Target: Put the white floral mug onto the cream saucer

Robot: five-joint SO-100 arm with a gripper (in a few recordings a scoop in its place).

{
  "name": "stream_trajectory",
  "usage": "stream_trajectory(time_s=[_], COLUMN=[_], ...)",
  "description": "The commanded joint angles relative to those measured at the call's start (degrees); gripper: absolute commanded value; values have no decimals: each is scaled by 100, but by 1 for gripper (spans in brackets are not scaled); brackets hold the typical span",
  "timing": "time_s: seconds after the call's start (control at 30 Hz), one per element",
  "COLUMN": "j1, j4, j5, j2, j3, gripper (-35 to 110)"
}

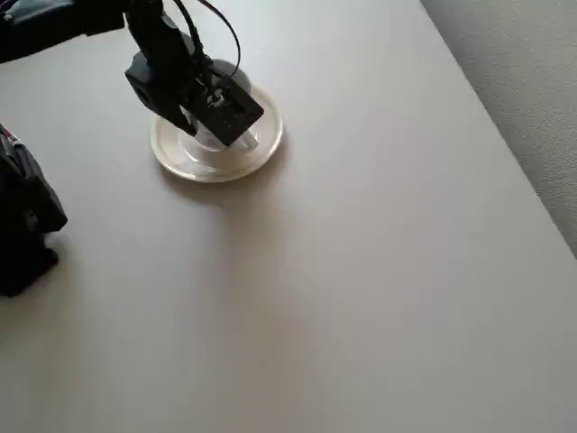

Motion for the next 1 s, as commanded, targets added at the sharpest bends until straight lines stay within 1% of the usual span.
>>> stream_trajectory(time_s=[0.0,0.2,0.4,0.5,0.63,0.7,0.77,0.83,0.93,0.97], j1=[-185,-316,-202,-62,141,299,554,932,1723,1969], j4=[149,352,519,1020,1951,2320,2452,2461,2479,2435], j5=[-70,-70,-70,-79,-79,-62,-26,35,431,501], j2=[35,88,299,352,290,308,562,940,1529,1802], j3=[-431,-431,-650,-1406,-2979,-3674,-3964,-3946,-3735,-3507], gripper=[7,15,14,14,14,14,12,9,-2,-2])
